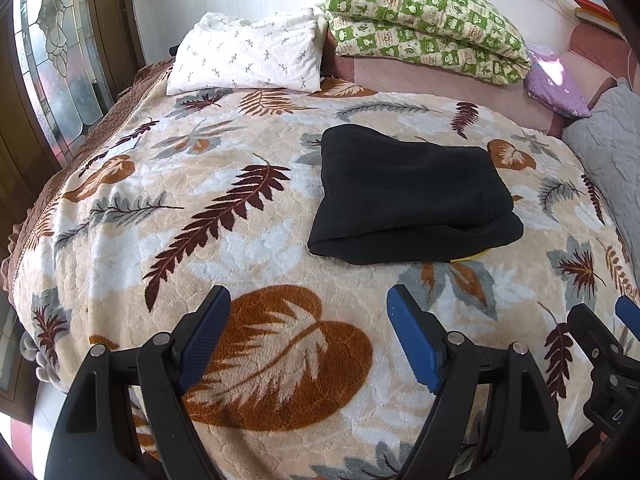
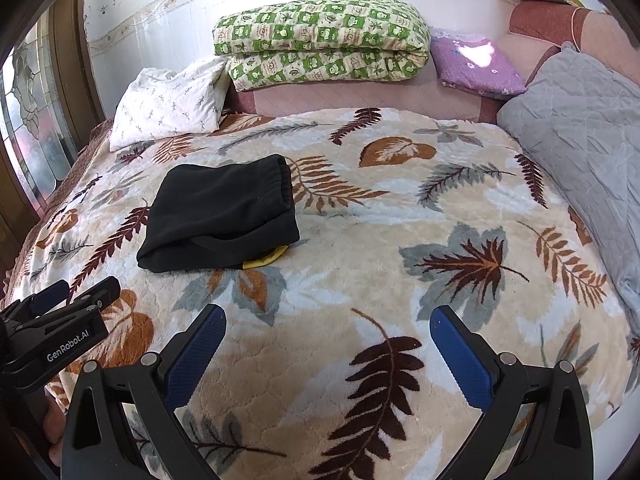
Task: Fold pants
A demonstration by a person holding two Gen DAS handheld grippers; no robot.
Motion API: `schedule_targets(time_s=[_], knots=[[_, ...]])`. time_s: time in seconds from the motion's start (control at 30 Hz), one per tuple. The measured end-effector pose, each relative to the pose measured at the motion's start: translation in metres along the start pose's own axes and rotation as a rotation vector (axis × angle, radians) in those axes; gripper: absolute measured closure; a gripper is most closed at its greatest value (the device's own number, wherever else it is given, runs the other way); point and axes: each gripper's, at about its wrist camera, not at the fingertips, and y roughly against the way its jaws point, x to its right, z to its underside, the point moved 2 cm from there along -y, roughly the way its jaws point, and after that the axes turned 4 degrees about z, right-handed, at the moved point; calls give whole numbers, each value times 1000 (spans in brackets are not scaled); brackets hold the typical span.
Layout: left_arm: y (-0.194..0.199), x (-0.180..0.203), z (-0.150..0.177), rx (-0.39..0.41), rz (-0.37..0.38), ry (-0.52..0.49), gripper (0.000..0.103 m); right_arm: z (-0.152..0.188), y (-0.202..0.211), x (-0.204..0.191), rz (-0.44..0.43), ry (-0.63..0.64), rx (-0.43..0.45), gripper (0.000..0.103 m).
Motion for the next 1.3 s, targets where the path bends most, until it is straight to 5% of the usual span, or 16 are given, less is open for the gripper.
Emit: schedule_targets(time_s=[1.3], knots=[[10,9,-1,15,1,-13,22,3,-4,-3,-5,8,-16,0]])
